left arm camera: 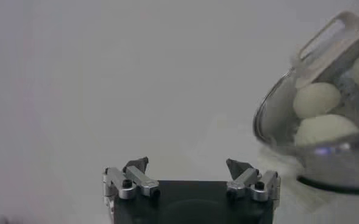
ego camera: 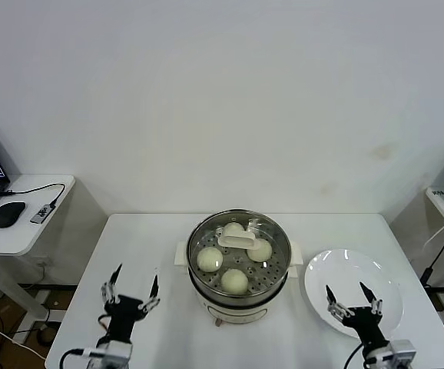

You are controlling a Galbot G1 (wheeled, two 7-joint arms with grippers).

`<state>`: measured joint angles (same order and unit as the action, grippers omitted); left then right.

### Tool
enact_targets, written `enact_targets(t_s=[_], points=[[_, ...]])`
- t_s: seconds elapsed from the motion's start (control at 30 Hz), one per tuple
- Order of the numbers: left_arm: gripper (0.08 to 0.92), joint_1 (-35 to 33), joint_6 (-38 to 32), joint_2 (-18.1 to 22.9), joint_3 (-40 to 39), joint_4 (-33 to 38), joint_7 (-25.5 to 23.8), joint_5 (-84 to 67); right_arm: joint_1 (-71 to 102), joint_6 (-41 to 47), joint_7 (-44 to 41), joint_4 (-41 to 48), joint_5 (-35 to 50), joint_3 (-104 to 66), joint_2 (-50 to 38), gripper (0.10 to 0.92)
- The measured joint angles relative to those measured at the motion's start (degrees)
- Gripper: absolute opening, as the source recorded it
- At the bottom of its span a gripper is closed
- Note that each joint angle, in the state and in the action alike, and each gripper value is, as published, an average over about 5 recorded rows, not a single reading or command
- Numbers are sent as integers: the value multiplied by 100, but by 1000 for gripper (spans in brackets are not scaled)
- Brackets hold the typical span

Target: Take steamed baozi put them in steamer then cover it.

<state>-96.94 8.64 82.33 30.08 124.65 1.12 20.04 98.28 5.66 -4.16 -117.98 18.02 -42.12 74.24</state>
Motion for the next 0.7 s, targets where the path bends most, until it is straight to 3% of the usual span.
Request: enact_targets(t_s=[0.37,0.7], points=[[823,-784,-153,3,300,-193,150,-1064,395,140,227,-216,197,36,-36,823],[823,-1077,-152,52,416,1,82,-1489,465,199,330,-231,290,-50,-67,823]])
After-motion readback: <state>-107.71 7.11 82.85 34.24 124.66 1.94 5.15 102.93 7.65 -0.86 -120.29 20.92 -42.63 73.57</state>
